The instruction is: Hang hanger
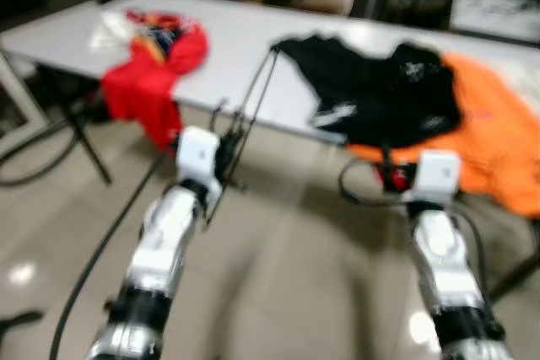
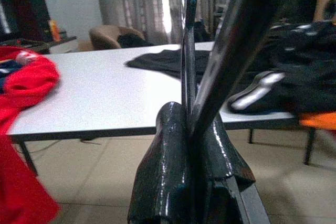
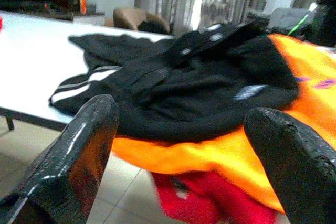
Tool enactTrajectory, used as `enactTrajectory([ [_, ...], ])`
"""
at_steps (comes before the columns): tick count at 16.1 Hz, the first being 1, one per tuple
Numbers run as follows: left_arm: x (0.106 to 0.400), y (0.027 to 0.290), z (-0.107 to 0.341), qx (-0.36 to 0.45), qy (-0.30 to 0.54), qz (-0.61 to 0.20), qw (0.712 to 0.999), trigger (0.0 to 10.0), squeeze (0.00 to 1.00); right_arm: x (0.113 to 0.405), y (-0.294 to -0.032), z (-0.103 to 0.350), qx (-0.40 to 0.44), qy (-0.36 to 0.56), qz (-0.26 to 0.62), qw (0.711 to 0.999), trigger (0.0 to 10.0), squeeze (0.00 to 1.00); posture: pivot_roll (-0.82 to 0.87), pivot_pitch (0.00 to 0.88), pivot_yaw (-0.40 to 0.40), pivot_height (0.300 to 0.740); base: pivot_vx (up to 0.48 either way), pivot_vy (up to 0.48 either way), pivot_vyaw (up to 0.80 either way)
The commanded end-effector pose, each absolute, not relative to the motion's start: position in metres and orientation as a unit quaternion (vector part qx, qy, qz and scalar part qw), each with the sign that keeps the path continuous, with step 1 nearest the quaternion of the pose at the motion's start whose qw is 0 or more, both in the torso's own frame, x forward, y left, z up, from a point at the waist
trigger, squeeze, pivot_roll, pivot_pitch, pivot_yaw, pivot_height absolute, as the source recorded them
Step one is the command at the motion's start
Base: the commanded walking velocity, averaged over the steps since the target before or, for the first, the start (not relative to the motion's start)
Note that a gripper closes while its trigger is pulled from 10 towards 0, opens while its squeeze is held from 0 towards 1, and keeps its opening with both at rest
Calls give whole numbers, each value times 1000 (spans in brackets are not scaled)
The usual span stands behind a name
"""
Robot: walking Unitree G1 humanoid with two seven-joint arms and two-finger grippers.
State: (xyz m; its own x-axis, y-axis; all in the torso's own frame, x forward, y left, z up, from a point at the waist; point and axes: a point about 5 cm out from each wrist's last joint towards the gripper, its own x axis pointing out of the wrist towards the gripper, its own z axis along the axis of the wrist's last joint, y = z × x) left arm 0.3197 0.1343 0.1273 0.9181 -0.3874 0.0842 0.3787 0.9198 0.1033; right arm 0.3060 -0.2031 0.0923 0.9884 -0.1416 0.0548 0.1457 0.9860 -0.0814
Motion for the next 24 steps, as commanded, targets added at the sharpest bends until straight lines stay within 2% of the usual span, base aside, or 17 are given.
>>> enactTrajectory([
  [1, 320, 140, 128, 43, -51, -188, 980, 10000, 0, 311, -197, 100, -38, -39, -65, 996, 10000, 125, -92, 0, 11, 740, 458, 0, -800],
  [4, 319, 141, 127, 39, -55, -185, 980, 10000, 0, 314, -199, 105, -45, -47, -65, 996, 10000, 125, -89, 0, 4, 740, 458, 0, -800],
  [8, 318, 140, 132, 33, -69, -185, 980, 10000, 0, 323, -204, 131, -71, -92, -66, 991, 10000, 102, -91, 0, 4, 740, 458, 0, -100],
  [12, 317, 135, 135, 30, -76, -198, 977, 10000, 0, 333, -227, 165, -91, -136, -102, 981, 10000, 98, -97, 0, 7, 740, 458, 0, 0],
  [14, 317, 134, 135, 43, -81, -198, 976, 10000, 0, 333, -237, 166, -94, -127, -116, 981, 10000, 94, -99, 0, 8, 740, 461, 0, 0],
  [17, 317, 131, 133, 33, -71, -197, 977, 10000, 0, 330, -245, 156, -105, -89, -106, 985, 10000, 94, -95, 0, 5, 740, 0, 0, 0],
  [20, 315, 138, 134, 21, -66, -193, 979, 10000, 0, 312, -268, 140, -125, 3, -61, 990, 10000, 67, -103, 0, 16, 740, 338, -330, 0],
  [22, 316, 136, 133, 23, -63, -190, 979, 10000, 0, 314, -273, 125, -117, 59, -38, 991, 10000, 47, -106, 0, 23, 740, 187, -148, 0],
  [24, 317, 137, 133, 25, -62, -183, 981, 10000, 0, 316, -275, 121, -119, 73, -35, 990, 10000, 43, -106, 0, 23, 740, 0, 0, 0],
])
